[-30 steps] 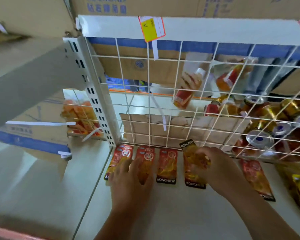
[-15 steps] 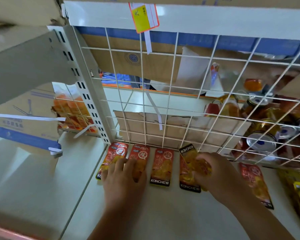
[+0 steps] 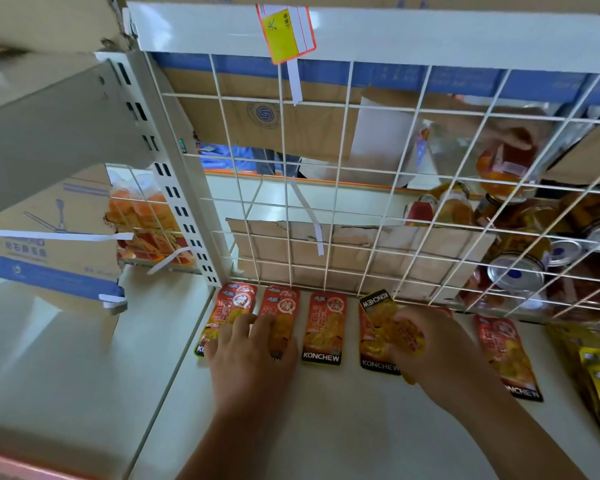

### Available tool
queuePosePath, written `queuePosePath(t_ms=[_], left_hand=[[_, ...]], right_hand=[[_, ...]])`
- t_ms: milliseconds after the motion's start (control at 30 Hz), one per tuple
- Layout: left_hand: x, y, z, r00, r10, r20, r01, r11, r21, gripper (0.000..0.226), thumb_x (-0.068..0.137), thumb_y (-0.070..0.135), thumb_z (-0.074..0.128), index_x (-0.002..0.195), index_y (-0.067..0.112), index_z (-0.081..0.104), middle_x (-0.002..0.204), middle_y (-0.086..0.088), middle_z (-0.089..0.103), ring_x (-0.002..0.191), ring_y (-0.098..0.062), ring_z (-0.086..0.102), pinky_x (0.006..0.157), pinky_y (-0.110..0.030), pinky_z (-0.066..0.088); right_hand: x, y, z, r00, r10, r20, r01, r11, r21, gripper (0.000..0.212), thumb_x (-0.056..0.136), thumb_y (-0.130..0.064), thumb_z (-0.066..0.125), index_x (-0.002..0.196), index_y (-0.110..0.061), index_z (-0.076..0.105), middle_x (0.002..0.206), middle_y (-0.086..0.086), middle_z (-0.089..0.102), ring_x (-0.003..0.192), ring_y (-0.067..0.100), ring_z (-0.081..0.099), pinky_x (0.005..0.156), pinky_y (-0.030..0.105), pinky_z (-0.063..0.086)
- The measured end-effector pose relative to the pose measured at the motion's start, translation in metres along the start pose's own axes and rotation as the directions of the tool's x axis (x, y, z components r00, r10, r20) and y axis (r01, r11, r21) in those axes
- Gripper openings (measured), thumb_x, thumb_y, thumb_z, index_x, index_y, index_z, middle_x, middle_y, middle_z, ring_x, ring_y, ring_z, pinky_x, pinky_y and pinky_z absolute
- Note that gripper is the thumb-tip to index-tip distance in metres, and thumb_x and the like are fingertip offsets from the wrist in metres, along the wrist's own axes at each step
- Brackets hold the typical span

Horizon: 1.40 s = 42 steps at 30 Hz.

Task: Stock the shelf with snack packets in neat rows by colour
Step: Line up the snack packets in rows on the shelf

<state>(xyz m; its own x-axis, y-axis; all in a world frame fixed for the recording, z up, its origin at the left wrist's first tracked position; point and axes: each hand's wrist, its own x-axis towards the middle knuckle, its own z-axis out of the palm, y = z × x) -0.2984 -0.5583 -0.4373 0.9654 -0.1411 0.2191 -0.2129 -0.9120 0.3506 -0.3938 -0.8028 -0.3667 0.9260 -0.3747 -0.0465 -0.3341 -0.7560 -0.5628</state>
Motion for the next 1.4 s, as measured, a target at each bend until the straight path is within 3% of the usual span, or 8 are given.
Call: queuePosePath(t_ms=[333, 500, 600, 733, 967, 1100, 1300, 1400], left_hand=[[-0.001, -0.001, -0.002, 1.0, 0.024, -0.006, -0.024, 0.999, -0.021, 0.055, 0.081, 0.066, 0.052, 0.119, 0.03, 0.071, 0.12, 0.0, 0.066, 0.114, -0.029, 0.057, 0.098, -0.052, 0.043], [-0.008, 0.004, -0.001, 0.975, 0.194, -0.109, -0.204, 0.974, -0.099, 0.044, 0.086, 0.055, 0.055, 0.115, 0.027, 0.072, 0.118, 0.001, 0.065, 0.109, -0.03, 0.055, 0.092, -0.048, 0.043], [-0.011, 0.018, 0.004, 0.933, 0.33, -0.146, -0.344, 0.934, -0.09, 0.045, 0.083, 0.052, 0.057, 0.113, 0.022, 0.072, 0.115, -0.001, 0.066, 0.105, -0.031, 0.056, 0.087, -0.046, 0.044], [-0.018, 0.052, 0.01, 0.893, 0.432, -0.123, -0.449, 0.868, -0.211, 0.045, 0.084, 0.051, 0.06, 0.116, 0.021, 0.069, 0.122, 0.0, 0.064, 0.113, -0.028, 0.054, 0.094, -0.047, 0.042], [-0.046, 0.137, 0.029, 0.772, 0.634, -0.036, -0.604, 0.715, -0.352, 0.045, 0.083, 0.049, 0.061, 0.118, 0.022, 0.067, 0.122, 0.003, 0.06, 0.113, -0.028, 0.054, 0.097, -0.046, 0.042], [-0.071, 0.186, 0.041, 0.695, 0.719, -0.023, -0.649, 0.614, -0.449, 0.045, 0.085, 0.049, 0.061, 0.121, 0.022, 0.066, 0.122, 0.004, 0.061, 0.115, -0.025, 0.054, 0.096, -0.048, 0.045], [-0.104, 0.237, 0.061, 0.634, 0.773, 0.006, -0.673, 0.556, -0.487, 0.04, 0.083, 0.045, 0.063, 0.117, 0.024, 0.067, 0.122, 0.006, 0.061, 0.108, -0.027, 0.058, 0.095, -0.042, 0.041], [-0.108, 0.243, 0.068, 0.62, 0.784, 0.03, -0.696, 0.567, -0.44, 0.044, 0.079, 0.039, 0.063, 0.119, 0.022, 0.069, 0.125, 0.004, 0.063, 0.109, -0.028, 0.06, 0.097, -0.044, 0.041]], right_hand=[[-0.013, 0.0, 0.005, 1.0, 0.006, 0.002, -0.006, 1.0, -0.017, 0.04, 0.084, -0.044, 0.074, 0.12, -0.033, 0.062, 0.107, -0.02, 0.051, 0.101, 0.004, 0.047, 0.078, 0.018, 0.034], [-0.021, 0.002, 0.003, 0.999, -0.007, -0.042, 0.008, 1.0, 0.013, 0.035, 0.082, -0.037, 0.077, 0.115, -0.031, 0.065, 0.096, -0.023, 0.051, 0.089, 0.0, 0.05, 0.069, 0.007, 0.032], [-0.029, 0.004, 0.0, 0.998, 0.005, -0.061, -0.001, 0.998, 0.063, 0.027, 0.082, -0.035, 0.076, 0.106, -0.039, 0.063, 0.088, -0.024, 0.054, 0.08, -0.004, 0.056, 0.063, 0.008, 0.039], [-0.045, 0.017, -0.01, 0.994, 0.039, -0.106, -0.026, 0.992, 0.124, 0.022, 0.083, -0.036, 0.073, 0.091, -0.046, 0.055, 0.082, -0.014, 0.061, 0.071, 0.0, 0.06, 0.056, 0.011, 0.041], [-0.091, 0.077, -0.048, 0.925, 0.204, -0.321, -0.169, 0.977, 0.133, 0.04, 0.077, -0.033, 0.077, 0.113, -0.045, 0.063, 0.099, -0.021, 0.055, 0.088, 0.006, 0.056, 0.072, 0.021, 0.045], [-0.125, 0.115, -0.075, 0.903, 0.226, -0.366, -0.208, 0.974, 0.089, 0.052, 0.073, -0.031, 0.077, 0.118, -0.048, 0.056, 0.1, -0.033, 0.047, 0.095, 0.004, 0.05, 0.076, 0.021, 0.038], [-0.166, 0.16, -0.096, 0.962, 0.132, -0.239, -0.166, 0.977, -0.13, 0.05, 0.067, -0.036, 0.067, 0.116, -0.028, 0.064, 0.106, -0.01, 0.062, 0.097, 0.016, 0.058, 0.078, 0.028, 0.051], [-0.173, 0.169, -0.088, 0.973, 0.062, -0.221, -0.119, 0.959, -0.256, 0.051, 0.058, -0.048, 0.062, 0.104, -0.026, 0.066, 0.096, -0.006, 0.065, 0.085, 0.021, 0.064, 0.066, 0.037, 0.059]])
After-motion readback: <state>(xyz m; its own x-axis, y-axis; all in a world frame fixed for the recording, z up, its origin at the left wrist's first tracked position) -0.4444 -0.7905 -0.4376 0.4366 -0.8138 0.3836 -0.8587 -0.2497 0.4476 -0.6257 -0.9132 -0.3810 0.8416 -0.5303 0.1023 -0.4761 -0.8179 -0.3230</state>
